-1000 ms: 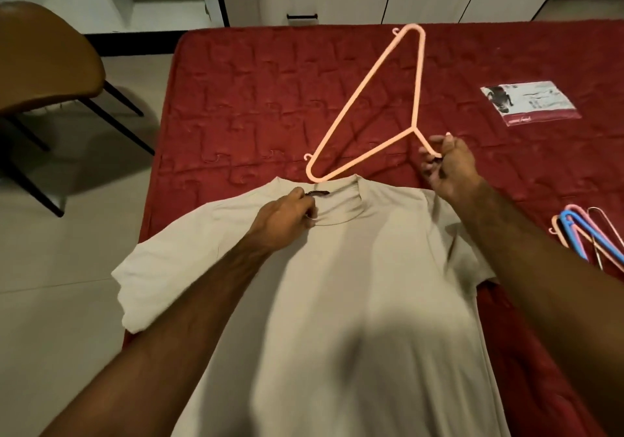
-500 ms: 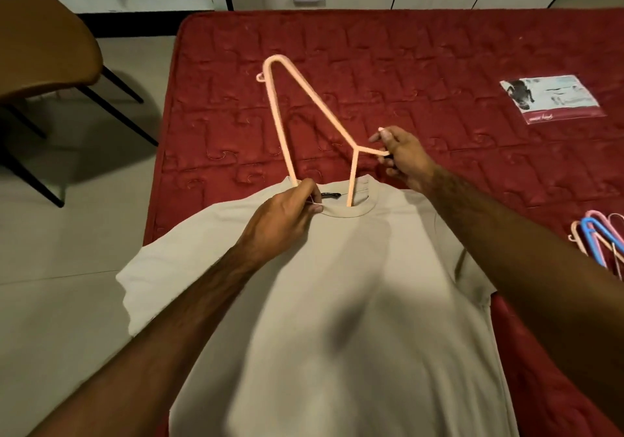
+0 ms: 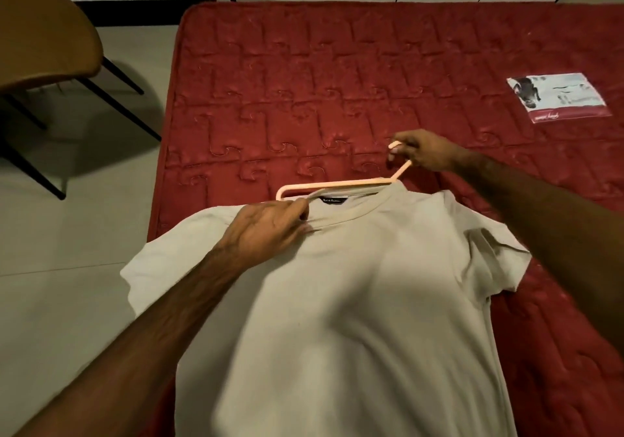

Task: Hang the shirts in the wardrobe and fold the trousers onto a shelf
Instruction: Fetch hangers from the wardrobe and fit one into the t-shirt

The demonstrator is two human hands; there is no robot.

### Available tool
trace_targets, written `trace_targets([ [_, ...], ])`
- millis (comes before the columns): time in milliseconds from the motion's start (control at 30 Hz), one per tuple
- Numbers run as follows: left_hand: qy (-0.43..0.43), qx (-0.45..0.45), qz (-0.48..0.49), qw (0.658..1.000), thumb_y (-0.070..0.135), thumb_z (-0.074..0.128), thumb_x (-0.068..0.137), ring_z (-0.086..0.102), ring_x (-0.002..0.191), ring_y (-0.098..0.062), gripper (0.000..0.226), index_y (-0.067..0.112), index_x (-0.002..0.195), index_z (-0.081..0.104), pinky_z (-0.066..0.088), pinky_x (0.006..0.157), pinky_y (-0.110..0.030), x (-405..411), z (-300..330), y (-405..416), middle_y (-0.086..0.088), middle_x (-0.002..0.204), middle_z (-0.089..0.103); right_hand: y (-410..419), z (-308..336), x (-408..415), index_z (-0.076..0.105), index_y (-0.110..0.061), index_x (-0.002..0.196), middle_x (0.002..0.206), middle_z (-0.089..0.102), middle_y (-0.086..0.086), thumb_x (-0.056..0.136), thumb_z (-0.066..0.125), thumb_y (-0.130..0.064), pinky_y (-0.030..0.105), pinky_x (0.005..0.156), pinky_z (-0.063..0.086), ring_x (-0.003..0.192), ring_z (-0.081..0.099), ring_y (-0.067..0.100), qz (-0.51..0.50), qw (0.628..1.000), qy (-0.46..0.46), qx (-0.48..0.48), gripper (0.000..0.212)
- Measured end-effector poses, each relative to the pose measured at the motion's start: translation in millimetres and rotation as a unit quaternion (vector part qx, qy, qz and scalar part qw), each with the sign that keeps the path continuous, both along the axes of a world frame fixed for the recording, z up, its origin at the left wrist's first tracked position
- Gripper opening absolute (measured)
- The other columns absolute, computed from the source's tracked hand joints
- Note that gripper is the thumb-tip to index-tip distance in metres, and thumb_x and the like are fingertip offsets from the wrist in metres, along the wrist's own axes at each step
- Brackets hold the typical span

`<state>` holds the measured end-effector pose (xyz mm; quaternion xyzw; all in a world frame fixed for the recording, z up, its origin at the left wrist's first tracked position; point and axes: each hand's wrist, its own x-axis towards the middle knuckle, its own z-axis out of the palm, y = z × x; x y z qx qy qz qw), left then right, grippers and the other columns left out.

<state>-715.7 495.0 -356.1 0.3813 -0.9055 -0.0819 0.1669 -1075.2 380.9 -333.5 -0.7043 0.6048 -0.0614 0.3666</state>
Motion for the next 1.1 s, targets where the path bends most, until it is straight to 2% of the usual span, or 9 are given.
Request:
trace_targets([
  [167,-0.128,0.004,0.001,0.992,0.022,0.068,0.084,0.059,0.077,-0.023,0.010,0.024,0.093,0.065,0.039,0.061,-0.033,31.9,-10.9,-10.8,0.003,0.089,0.064,1.5,8.7,-1.6,0.066,-0.016,0.094,0.082,0.063,-0.012,0.103,0.048,-0.016,0.019,0.063,0.038,0.063,0.053,-0.008,0.057,0.997,0.042,-0.014,0.020],
  [267,-0.131,-0.013,0.046,0.990,0.015,0.070,0.079,0.056,0.083,-0.024,0.022,0.022,0.100,0.064,0.038,0.066,-0.035,40.0,-4.8,-22.6,0.001,0.096,0.062,4.3,5.6,7.9,0.064,-0.025,0.090,0.087,0.066,-0.016,0.102,0.051,-0.016,0.020,0.072,0.041,0.079,0.058,-0.008,0.093,0.994,0.057,-0.028,0.020],
  [400,0.005,0.052,0.038,0.998,0.015,0.069,0.088,0.056,0.087,-0.025,0.015,0.012,0.100,0.061,0.043,0.070,-0.037,22.6,4.0,-33.8,-0.002,0.094,0.056,4.3,10.0,33.1,0.060,-0.028,0.090,0.083,0.061,-0.020,0.102,0.051,-0.017,0.010,0.066,0.037,0.077,0.055,-0.010,0.093,0.993,0.045,-0.062,0.019],
  [533,0.153,0.101,0.062,0.981,0.005,0.069,0.087,0.052,0.090,-0.013,0.014,0.010,0.098,0.063,0.039,0.077,-0.019,-3.7,7.6,-35.1,0.000,0.098,0.053,-13.5,8.6,80.7,0.056,-0.025,0.090,0.078,0.056,-0.017,0.102,0.050,-0.020,0.022,0.060,0.036,0.069,0.050,-0.002,0.097,0.992,0.045,-0.068,0.015],
  [633,0.194,0.141,0.074,0.968,-0.001,0.068,0.084,0.054,0.102,-0.011,0.028,0.011,0.109,0.063,0.039,0.089,-0.014,-7.9,3.7,-34.8,-0.001,0.112,0.054,-30.8,3.1,109.8,0.054,-0.018,0.096,0.081,0.056,-0.011,0.102,0.052,-0.024,0.019,0.057,0.035,0.070,0.050,0.005,0.050,0.995,0.052,-0.063,0.009],
  [700,0.153,0.120,0.112,0.975,0.004,0.066,0.085,0.052,0.115,-0.016,0.038,0.015,0.121,0.057,0.042,0.097,-0.028,-2.3,-5.4,-33.0,-0.001,0.125,0.052,-37.8,-2.0,120.0,0.053,-0.012,0.110,0.091,0.060,-0.002,0.101,0.054,-0.031,0.024,0.061,0.041,0.078,0.054,0.014,-0.008,0.999,0.039,-0.032,0.021],
  [833,-0.004,0.131,0.260,0.957,0.029,0.067,0.093,0.053,0.118,-0.030,0.044,0.015,0.130,0.049,0.044,0.094,-0.052,13.0,-27.6,-28.7,-0.007,0.129,0.053,-27.4,-9.0,112.0,0.040,-0.006,0.135,0.116,0.064,0.013,0.096,0.063,-0.033,0.044,0.092,0.052,0.100,0.063,0.026,-0.173,0.983,-0.057,0.009,0.052],
  [1000,-0.067,0.106,0.271,0.954,0.039,0.053,0.100,0.053,0.112,-0.031,0.033,0.014,0.121,0.055,0.039,0.093,-0.050,17.9,-35.1,-37.8,-0.009,0.121,0.057,33.4,-25.3,74.6,0.051,-0.021,0.104,0.110,0.060,0.001,0.089,0.048,-0.069,0.055,0.101,0.042,0.107,0.057,0.025,-0.121,0.977,0.171,-0.044,0.050],
  [1100,-0.089,0.136,0.252,0.954,0.042,0.051,0.100,0.054,0.113,-0.029,0.032,0.016,0.118,0.054,0.037,0.094,-0.049,9.9,-30.8,-45.5,-0.007,0.121,0.057,65.0,-31.7,58.7,0.052,-0.022,0.106,0.109,0.054,-0.001,0.086,0.057,-0.065,0.046,0.095,0.041,0.108,0.050,0.024,-0.110,0.978,0.175,-0.033,0.048],
])
